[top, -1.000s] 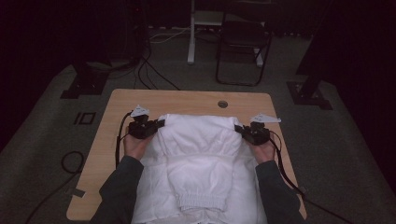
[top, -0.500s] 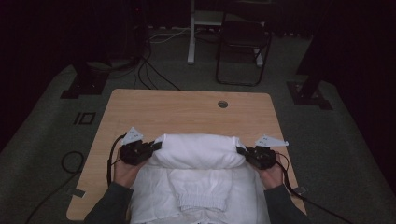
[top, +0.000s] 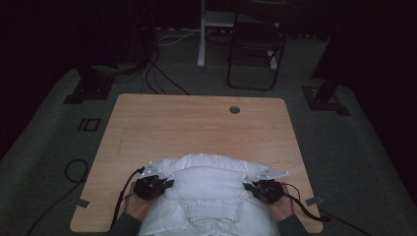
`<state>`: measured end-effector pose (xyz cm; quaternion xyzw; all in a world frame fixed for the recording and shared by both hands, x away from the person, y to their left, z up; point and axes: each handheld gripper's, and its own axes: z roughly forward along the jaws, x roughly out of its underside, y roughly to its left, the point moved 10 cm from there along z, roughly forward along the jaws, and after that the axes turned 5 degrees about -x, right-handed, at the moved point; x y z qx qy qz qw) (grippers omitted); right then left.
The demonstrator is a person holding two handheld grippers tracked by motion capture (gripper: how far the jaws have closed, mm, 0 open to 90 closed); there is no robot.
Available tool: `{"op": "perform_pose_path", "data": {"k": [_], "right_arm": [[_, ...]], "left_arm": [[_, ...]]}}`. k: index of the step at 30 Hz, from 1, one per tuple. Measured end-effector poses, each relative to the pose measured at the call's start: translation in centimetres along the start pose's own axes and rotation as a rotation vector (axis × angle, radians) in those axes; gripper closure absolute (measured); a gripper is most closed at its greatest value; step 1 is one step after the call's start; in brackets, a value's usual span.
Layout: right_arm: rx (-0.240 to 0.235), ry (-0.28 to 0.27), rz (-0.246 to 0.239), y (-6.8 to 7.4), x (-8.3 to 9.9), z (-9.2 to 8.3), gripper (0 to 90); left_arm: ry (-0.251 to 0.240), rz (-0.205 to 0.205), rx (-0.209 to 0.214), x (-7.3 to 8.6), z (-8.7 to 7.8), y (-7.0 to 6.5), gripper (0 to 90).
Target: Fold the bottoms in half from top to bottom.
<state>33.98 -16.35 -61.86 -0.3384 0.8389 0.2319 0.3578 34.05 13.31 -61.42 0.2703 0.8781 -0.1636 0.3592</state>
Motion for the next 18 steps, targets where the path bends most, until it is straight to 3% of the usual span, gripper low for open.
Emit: {"op": "perform_pose_path", "data": {"k": [5,6,10,12,15,18], "right_arm": [[0.016,0.027,-0.019,-0.2,0.1,0.9,83.3],[0.024,0.03,-0.014,-0.6,-0.2,1.3,83.3],[0.042,0.032,-0.021,-1.1,-0.6,1.6,83.3],[0.073,0.033,-0.025,-2.4,-1.8,2.6,83.3],[0.074,0.022,-0.006,-3.3,-2.5,3.2,83.2],[0.075,0.012,0.035,-5.4,-4.0,4.4,83.2]], "left_arm": [[-0.002,0.02,-0.033,-0.6,0.8,0.5,82.8],[-0.008,0.042,-0.068,-1.1,1.3,0.8,82.7],[-0.005,0.037,-0.093,-2.0,2.1,1.7,82.7],[-0.011,0.029,-0.122,-3.3,3.1,2.9,82.7],[-0.014,0.022,-0.137,-4.0,3.7,3.7,82.7],[-0.022,-0.011,-0.168,-5.4,4.9,5.0,82.7]]}}
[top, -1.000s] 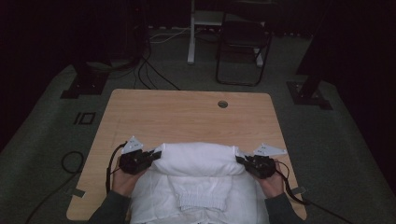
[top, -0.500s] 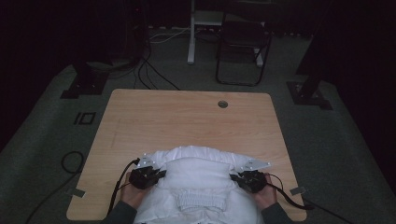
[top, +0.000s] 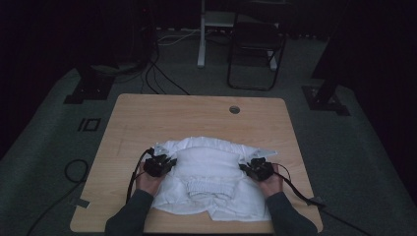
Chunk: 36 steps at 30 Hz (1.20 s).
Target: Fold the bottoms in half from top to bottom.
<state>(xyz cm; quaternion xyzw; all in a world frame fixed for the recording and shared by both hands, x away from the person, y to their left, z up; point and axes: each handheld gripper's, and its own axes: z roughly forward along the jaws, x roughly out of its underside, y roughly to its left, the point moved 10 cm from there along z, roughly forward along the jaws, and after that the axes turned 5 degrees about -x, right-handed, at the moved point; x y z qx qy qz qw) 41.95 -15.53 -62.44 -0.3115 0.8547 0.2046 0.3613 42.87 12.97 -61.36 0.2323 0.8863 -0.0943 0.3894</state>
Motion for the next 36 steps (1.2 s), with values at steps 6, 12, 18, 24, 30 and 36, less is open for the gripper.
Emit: {"op": "perform_pose_path", "data": {"k": [6,12,18,24,30,36], "right_arm": [[0.071,0.032,-0.005,-2.2,-2.5,2.0,83.2],[0.078,-0.001,0.06,-3.7,-3.9,3.3,83.1],[0.079,-0.004,0.1,-4.3,-4.7,3.9,83.1],[0.055,-0.03,0.084,-4.4,-5.6,2.5,83.2],[0.059,-0.142,0.069,-4.6,-8.2,-1.2,83.6],[0.067,-0.349,0.047,-3.4,-12.4,-7.1,83.9]], "left_arm": [[-0.008,-0.042,-0.048,-2.1,2.2,1.4,82.7],[-0.007,-0.099,-0.049,-3.3,3.4,2.5,82.7],[-0.002,-0.126,-0.041,-3.6,3.6,2.8,82.7],[-0.005,-0.161,-0.024,-4.3,2.4,3.1,83.5],[-0.155,-0.202,0.017,-8.2,-2.6,4.1,84.1],[-0.3,-0.18,0.078,-11.3,-8.2,2.9,84.2]]}}
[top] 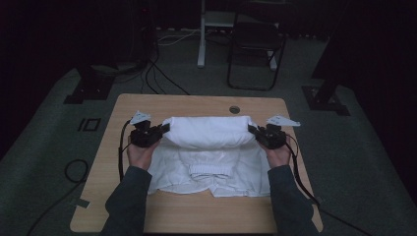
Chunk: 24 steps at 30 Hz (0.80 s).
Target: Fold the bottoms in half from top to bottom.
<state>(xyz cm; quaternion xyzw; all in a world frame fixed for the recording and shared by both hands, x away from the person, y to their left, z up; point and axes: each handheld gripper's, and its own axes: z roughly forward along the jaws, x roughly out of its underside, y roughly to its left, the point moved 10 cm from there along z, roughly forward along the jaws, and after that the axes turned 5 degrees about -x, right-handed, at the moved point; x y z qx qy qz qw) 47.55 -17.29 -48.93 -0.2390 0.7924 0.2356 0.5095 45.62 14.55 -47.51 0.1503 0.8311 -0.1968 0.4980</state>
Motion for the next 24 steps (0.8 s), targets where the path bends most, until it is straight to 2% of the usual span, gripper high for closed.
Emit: {"op": "perform_pose_path", "data": {"k": [3,4,6,7,8,9,11,12,13,14,16,17,18,19,20,21,22,23,24], "right_arm": [[-0.011,-0.011,-0.003,0.3,-0.4,-0.6,83.9],[-0.031,-0.005,-0.038,1.5,0.1,-1.8,83.8],[-0.041,0.005,-0.052,2.1,1.1,-2.4,83.6],[-0.041,0.005,-0.052,2.1,1.1,-2.4,83.6],[-0.055,0.019,-0.054,2.8,2.6,-2.9,83.5],[-0.06,0.028,-0.049,3.0,3.3,-3.1,83.3],[-0.074,0.076,-0.038,3.5,5.6,-3.1,81.6],[-0.081,0.11,-0.036,3.7,6.9,-3.1,76.7],[-0.087,0.128,-0.032,3.7,7.6,-3.2,70.4],[-0.094,0.141,-0.029,3.7,8.1,-3.3,60.3],[-0.076,0.11,-0.013,3.3,7.6,-3.8,50.9],[-0.072,0.089,-0.003,3.2,7.0,-4.0,49.7],[-0.075,0.055,0.005,3.3,6.0,-4.4,49.3],[-0.077,0.04,0.002,3.5,5.1,-4.4,49.4],[-0.082,0.035,-0.008,3.9,4.4,-4.4,50.0],[-0.082,0.035,-0.008,3.9,4.4,-4.4,50.0],[-0.094,0.04,-0.021,4.9,3.6,-3.6,53.0],[-0.094,0.04,-0.021,4.9,3.6,-3.6,53.0],[-0.108,0.066,-0.033,6.1,3.5,-2.1,57.0]], "left_arm": [[-0.006,0.005,0.011,0.0,-0.6,-0.3,84.1],[-0.005,0.015,0.041,0.7,-1.8,-0.8,84.0],[0.012,0.011,0.055,1.9,-2.2,-1.1,84.0],[0.012,0.011,0.055,1.9,-2.2,-1.1,83.9],[0.04,0.003,0.076,3.6,-2.6,-1.4,83.8],[0.064,0.007,0.082,4.8,-2.7,-1.5,83.6],[0.105,-0.007,0.097,6.7,-2.6,-1.5,80.7],[0.114,-0.005,0.092,7.1,-2.6,-1.3,73.9],[0.114,-0.005,0.092,7.1,-2.6,-1.3,69.1],[0.108,-0.013,0.063,7.3,-2.8,-0.6,63.6],[0.072,-0.04,0.069,6.3,-3.3,-0.3,60.0],[0.05,-0.048,0.077,5.5,-3.5,-0.4,60.0],[0.042,-0.037,0.073,4.9,-3.6,-0.6,60.0],[0.042,-0.037,0.073,4.9,-3.6,-0.6,60.1],[0.035,-0.015,0.07,3.9,-3.5,-1.4,60.6],[0.035,-0.015,0.07,3.9,-3.5,-1.4,61.2],[0.046,0.02,0.08,3.3,-2.9,-2.8,62.3],[0.046,0.02,0.08,3.3,-2.9,-2.8,62.5],[0.061,0.041,0.082,3.4,-2.3,-3.6,64.0]]}}
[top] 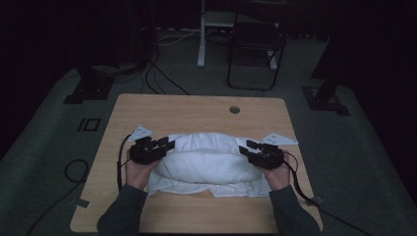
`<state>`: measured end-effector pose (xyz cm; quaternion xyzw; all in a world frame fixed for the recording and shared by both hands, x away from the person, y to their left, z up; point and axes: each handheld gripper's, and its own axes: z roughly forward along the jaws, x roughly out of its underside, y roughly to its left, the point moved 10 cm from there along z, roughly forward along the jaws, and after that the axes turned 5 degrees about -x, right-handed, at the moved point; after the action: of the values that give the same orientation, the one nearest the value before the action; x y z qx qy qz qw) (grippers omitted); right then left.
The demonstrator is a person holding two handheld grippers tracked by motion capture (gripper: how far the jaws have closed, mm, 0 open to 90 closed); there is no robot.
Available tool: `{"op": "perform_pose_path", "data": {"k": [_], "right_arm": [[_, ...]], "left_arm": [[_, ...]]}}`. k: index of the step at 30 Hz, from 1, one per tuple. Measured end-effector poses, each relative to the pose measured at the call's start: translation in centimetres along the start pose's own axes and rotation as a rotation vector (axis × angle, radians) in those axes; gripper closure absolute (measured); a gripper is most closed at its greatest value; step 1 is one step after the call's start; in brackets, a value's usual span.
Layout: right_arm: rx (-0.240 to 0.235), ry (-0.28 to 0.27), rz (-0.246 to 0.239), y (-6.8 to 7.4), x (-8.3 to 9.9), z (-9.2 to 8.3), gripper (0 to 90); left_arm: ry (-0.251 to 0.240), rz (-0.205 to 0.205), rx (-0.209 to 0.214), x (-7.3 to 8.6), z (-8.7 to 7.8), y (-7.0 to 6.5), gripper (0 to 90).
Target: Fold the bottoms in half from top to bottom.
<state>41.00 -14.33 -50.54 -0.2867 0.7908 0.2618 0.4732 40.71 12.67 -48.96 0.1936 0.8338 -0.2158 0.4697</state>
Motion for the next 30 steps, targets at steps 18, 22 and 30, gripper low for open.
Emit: {"op": "perform_pose_path", "data": {"k": [18,22,30], "right_arm": [[0.044,0.222,-0.022,0.3,9.8,2.2,65.1],[0.043,0.228,-0.005,0.0,10.5,2.4,64.8],[0.041,0.263,0.011,0.2,11.7,3.9,65.0]], "left_arm": [[0.197,0.076,-0.02,10.5,3.1,-1.2,64.5],[0.21,0.089,-0.085,11.3,3.3,0.2,63.6],[0.228,0.052,-0.093,12.1,3.5,1.2,63.6]]}}
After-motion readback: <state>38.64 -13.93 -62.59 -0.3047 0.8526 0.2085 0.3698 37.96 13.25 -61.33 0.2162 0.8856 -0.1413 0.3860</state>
